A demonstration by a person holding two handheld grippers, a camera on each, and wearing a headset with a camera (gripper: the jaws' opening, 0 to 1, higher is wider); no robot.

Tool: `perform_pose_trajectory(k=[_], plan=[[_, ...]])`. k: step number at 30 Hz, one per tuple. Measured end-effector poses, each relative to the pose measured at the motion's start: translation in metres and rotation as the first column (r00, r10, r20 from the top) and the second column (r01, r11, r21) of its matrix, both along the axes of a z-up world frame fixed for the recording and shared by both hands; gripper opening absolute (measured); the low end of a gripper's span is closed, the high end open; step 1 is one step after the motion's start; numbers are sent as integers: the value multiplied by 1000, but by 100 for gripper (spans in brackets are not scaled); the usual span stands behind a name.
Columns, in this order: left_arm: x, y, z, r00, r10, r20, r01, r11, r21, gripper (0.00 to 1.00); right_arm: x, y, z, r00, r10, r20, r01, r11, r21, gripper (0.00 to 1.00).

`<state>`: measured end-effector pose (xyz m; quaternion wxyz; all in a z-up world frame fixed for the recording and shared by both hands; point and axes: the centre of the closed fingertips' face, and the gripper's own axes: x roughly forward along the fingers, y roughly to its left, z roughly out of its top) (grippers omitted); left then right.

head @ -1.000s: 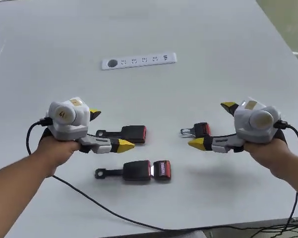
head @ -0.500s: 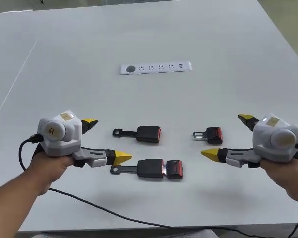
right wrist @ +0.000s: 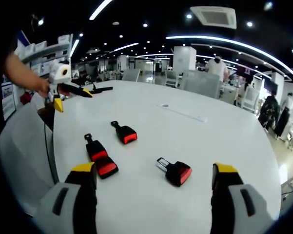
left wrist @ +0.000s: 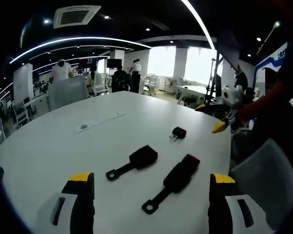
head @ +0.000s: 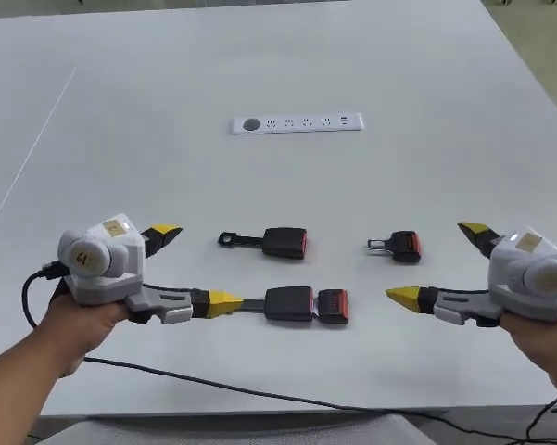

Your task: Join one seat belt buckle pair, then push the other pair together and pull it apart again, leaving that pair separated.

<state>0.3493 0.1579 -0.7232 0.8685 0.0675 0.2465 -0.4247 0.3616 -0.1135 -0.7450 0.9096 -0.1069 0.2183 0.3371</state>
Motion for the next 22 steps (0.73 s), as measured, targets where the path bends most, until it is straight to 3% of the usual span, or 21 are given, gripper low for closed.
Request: perform_pose_trajectory(k=[7,11,22], plan=[[-9,3,1,1000,27,5,-26,999,-20,100,-8,-1,-1,1000,-18,-3,18,1000,13,100],[-16,2,5,1000,13,22,-12,1000,-9,100,-11,-3,-2,1000,-30,-2,30,999,23,100],[-12,3,7,999,28,23,-27,999,-19,100,-17,-9,-8,998,-57,-10,58,997,54,100]])
